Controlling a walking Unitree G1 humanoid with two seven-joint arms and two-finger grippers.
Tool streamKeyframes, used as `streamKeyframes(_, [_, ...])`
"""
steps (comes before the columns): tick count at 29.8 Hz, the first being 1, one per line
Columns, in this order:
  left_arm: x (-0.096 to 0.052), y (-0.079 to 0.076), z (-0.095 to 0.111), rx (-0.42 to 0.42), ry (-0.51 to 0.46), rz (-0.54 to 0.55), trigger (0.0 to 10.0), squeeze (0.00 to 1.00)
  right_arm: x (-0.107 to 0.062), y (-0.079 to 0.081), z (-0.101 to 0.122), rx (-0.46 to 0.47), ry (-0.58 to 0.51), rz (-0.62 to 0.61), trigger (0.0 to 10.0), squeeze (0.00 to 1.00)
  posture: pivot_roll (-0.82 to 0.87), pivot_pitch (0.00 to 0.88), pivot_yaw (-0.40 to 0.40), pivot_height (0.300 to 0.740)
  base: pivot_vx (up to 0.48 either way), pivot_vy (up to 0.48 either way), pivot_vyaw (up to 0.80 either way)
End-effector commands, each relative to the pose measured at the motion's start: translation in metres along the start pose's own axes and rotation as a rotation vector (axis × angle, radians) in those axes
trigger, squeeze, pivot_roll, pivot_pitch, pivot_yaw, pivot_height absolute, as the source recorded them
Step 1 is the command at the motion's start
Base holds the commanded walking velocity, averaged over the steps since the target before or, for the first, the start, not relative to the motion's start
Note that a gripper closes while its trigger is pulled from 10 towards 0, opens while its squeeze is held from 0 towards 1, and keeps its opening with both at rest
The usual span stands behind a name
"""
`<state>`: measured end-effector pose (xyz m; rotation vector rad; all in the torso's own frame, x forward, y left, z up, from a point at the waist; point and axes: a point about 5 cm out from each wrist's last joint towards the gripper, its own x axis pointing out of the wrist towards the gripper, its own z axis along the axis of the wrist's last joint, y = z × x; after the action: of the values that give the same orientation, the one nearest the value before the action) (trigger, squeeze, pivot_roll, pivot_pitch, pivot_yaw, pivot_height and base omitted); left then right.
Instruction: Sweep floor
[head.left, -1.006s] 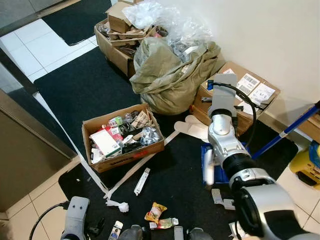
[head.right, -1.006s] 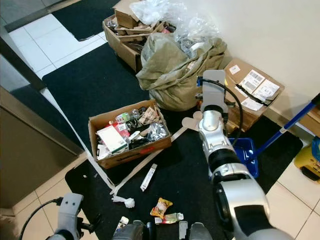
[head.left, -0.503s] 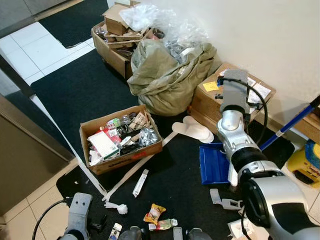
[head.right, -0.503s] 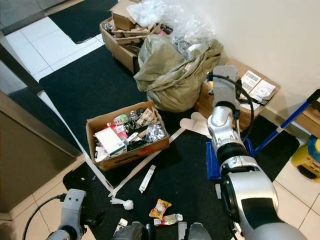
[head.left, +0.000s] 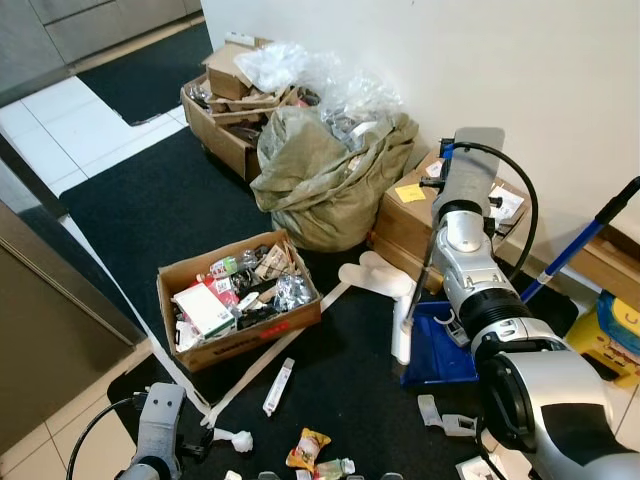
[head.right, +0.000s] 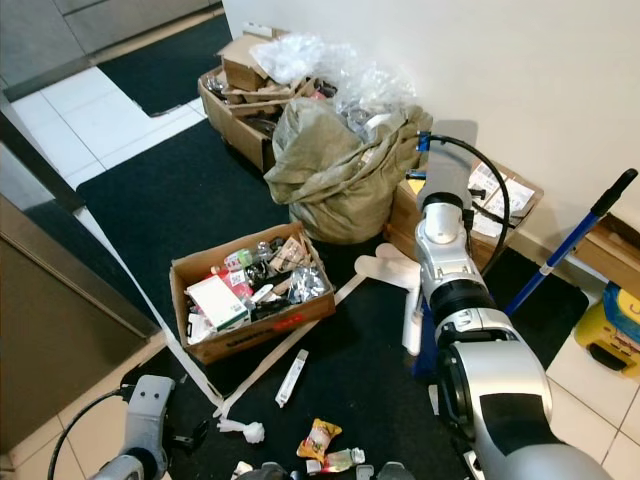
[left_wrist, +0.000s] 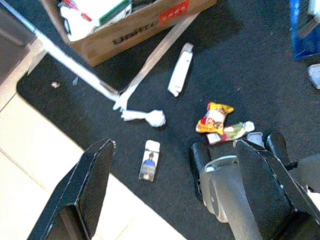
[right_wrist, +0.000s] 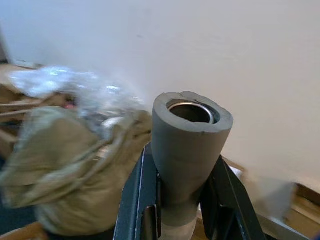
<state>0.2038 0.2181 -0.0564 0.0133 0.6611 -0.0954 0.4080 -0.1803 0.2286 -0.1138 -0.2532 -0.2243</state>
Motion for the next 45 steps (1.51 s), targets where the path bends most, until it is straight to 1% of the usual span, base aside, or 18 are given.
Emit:
streamKeyframes(1, [-0.004,-0.001,-0.013,-0.037,0.048,0.015,10.0,0.0,0.004,0.002,0.012,0.027,-0.036,0.033,10.0,0.0,-0.03,0.083,0.058,0.74,0.0,0.0,0.0])
streamKeyframes(3, [-0.005,-0.002,-0.018,-0.049,0.079,0.027,10.0,0.0,0.003,0.006,0.011,0.123,0.008,0.146,10.0,0.0,-0.03,0.076,0.06,0.74,0.0,0.0,0.0])
streamKeyframes(7, [-0.006,-0.001,-0.021,-0.053,0.102,0.038,10.0,0.0,0.001,0.013,0.011,0.178,0.025,0.236,10.0,0.0,-0.03,0.074,0.06,0.74,0.0,0.0,0.0])
streamKeyframes(9, [-0.008,0.002,-0.026,-0.068,0.133,0.068,10.0,0.0,-0.006,0.023,0.004,0.23,0.071,0.343,10.0,0.0,-0.03,0.068,0.055,0.74,0.0,0.0,0.0])
streamKeyframes(11, [-0.009,0.003,-0.029,-0.074,0.148,0.08,10.0,0.0,-0.009,0.029,0.0,0.254,0.096,0.39,10.0,0.0,-0.03,0.067,0.055,0.74,0.0,0.0,0.0])
streamKeyframes(12, [-0.009,0.003,-0.029,-0.074,0.148,0.08,10.0,0.0,-0.009,0.029,0.0,0.254,0.096,0.39,10.0,0.0,-0.03,0.067,0.055,0.74,0.0,0.0,0.0])
streamKeyframes(13, [-0.01,0.004,-0.032,-0.078,0.17,0.096,10.0,0.0,-0.016,0.037,-0.005,0.261,0.118,0.468,10.0,0.0,-0.03,0.061,0.054,0.74,0.0,0.0,0.0])
streamKeyframes(14, [-0.01,0.004,-0.032,-0.078,0.17,0.096,10.0,0.0,-0.016,0.037,-0.005,0.261,0.118,0.468,10.0,0.0,-0.03,0.061,0.054,0.74,0.0,0.0,0.0])
streamKeyframes(18, [-0.013,0.004,-0.039,-0.084,0.214,0.124,10.0,0.0,-0.032,0.053,-0.013,0.243,0.151,0.624,10.0,0.0,-0.03,0.053,0.051,0.74,0.0,0.0,0.0])
streamKeyframes(20, [-0.013,0.004,-0.039,-0.084,0.214,0.124,10.0,0.0,-0.032,0.053,-0.013,0.243,0.151,0.624,10.0,0.0,-0.03,0.053,0.051,0.74,0.0,0.0,0.0])
streamKeyframes(22, [-0.013,0.003,-0.042,-0.081,0.23,0.129,10.0,0.0,-0.037,0.057,-0.013,0.255,0.172,0.695,10.0,0.0,-0.03,0.054,0.049,0.74,0.0,0.0,0.0])
streamKeyframes(25, [-0.014,0.002,-0.043,-0.076,0.237,0.128,10.0,0.0,-0.04,0.058,-0.013,0.261,0.178,0.729,10.0,0.0,-0.03,0.054,0.049,0.74,0.0,0.0,0.0])
streamKeyframes(29, [-0.014,0.0,-0.045,-0.071,0.248,0.127,10.0,0.0,-0.043,0.057,-0.014,0.206,0.192,0.782,10.0,0.0,-0.03,0.052,0.05,0.74,0.0,0.0,0.0])
streamKeyframes(31, [-0.014,-0.001,-0.047,-0.068,0.258,0.123,10.0,0.0,-0.044,0.05,-0.016,0.12,0.208,0.797,10.0,0.0,-0.03,0.051,0.047,0.74,0.0,0.0,0.0])
streamKeyframes(32, [-0.014,-0.001,-0.047,-0.068,0.258,0.123,10.0,0.0,-0.044,0.05,-0.016,0.12,0.208,0.797,10.0,0.0,-0.03,0.051,0.047,0.74,0.0,0.0,0.0])
streamKeyframes(36, [-0.017,-0.002,-0.052,-0.064,0.281,0.121,10.0,0.0,-0.043,0.031,-0.019,0.016,0.269,0.797,10.0,0.0,-0.04,0.057,0.05,0.74,0.0,0.0,0.0])
streamKeyframes(39, [-0.018,-0.003,-0.055,-0.059,0.297,0.118,10.0,0.0,-0.049,0.024,-0.021,-0.045,0.311,0.847,10.0,0.0,-0.04,0.06,0.051,0.74,0.0,0.0,0.0])
streamKeyframes(45, [-0.018,-0.004,-0.056,-0.062,0.301,0.115,10.0,0.0,-0.063,0.027,-0.024,-0.057,0.347,0.941,10.0,0.0,-0.04,0.063,0.05,0.74,0.0,0.0,0.0])
